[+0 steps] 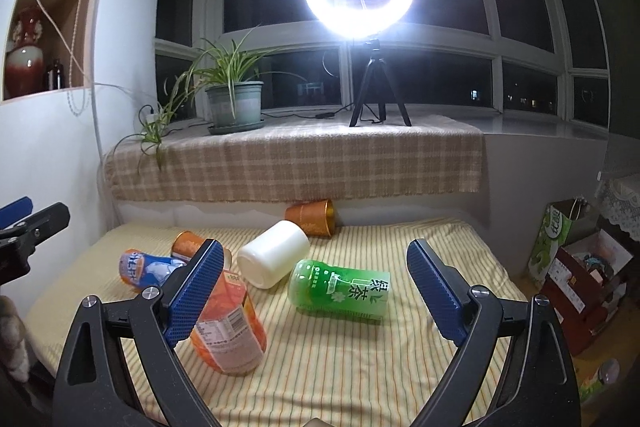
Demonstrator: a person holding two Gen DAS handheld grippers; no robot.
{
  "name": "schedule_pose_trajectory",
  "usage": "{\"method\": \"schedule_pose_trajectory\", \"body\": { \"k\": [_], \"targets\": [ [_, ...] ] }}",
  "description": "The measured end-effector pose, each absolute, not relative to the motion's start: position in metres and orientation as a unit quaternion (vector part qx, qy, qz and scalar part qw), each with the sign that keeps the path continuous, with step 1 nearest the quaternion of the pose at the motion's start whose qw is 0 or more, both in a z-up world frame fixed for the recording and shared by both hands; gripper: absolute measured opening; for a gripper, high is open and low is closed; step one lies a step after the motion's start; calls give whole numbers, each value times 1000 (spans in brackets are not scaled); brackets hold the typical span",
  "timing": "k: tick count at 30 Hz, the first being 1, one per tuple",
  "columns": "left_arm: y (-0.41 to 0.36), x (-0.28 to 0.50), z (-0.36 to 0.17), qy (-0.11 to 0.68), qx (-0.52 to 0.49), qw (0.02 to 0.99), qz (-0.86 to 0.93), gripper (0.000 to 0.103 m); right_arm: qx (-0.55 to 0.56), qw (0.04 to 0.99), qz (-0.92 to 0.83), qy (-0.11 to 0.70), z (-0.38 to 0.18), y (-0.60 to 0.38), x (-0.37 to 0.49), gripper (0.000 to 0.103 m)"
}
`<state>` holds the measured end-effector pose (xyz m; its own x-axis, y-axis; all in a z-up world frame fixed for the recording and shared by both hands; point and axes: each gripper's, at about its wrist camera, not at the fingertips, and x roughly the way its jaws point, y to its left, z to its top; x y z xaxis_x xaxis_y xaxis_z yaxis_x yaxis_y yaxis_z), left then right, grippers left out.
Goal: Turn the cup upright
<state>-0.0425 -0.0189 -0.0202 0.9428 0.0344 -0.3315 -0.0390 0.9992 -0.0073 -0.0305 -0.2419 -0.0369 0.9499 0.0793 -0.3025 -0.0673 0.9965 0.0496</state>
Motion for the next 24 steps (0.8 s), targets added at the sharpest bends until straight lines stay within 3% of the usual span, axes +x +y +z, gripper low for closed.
{"method": "schedule_pose_trajectory", "body": {
  "k": [3,5,24],
  "targets": [
    [-19,-43,-20,169,-8,985,19,102,23,987,34,153,-36,-243,-31,94],
    [-18,-43,-20,168,-6,986,18,102,25,988,32,151,-36,-244,-32,103],
    [-20,-44,-21,171,-7,985,19,102,29,988,24,151,-36,-248,-30,103]
  ]
}}
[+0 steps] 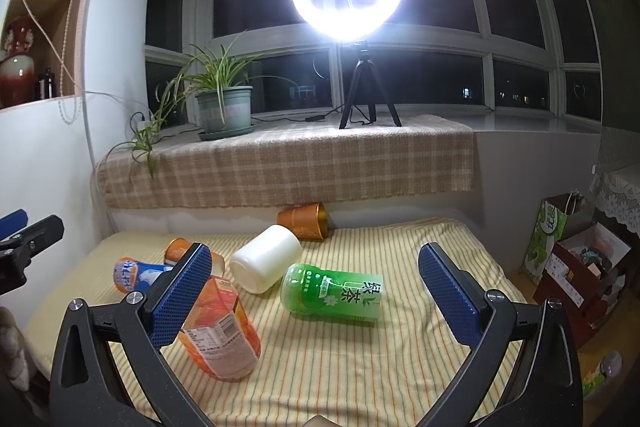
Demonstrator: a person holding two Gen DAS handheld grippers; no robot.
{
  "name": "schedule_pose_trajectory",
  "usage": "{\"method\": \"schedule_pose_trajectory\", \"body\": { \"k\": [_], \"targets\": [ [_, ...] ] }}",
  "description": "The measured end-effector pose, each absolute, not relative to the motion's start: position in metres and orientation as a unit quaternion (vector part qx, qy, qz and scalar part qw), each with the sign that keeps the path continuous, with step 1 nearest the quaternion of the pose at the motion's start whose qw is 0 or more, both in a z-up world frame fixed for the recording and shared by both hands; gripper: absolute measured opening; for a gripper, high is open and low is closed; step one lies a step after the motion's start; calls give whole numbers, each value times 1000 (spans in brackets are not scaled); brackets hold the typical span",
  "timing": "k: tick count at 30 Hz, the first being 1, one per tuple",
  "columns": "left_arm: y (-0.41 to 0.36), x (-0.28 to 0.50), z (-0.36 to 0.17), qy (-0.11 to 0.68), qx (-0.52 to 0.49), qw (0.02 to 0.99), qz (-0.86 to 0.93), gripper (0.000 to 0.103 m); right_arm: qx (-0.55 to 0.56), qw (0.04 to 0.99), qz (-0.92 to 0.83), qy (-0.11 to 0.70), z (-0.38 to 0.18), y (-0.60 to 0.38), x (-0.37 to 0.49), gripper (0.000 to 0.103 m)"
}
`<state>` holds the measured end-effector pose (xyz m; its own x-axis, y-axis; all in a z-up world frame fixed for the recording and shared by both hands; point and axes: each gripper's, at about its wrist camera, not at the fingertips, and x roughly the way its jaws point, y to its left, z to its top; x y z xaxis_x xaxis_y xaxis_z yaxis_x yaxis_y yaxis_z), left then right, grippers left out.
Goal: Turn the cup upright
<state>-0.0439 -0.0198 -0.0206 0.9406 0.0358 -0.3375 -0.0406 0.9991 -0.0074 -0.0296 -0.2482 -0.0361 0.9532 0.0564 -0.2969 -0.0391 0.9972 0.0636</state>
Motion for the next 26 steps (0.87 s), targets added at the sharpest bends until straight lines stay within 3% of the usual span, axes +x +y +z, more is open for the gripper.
{"method": "schedule_pose_trajectory", "body": {
  "k": [26],
  "targets": [
    [-17,-44,-25,165,1,986,26,102,33,986,22,162,-42,-249,-27,103]
  ]
}}
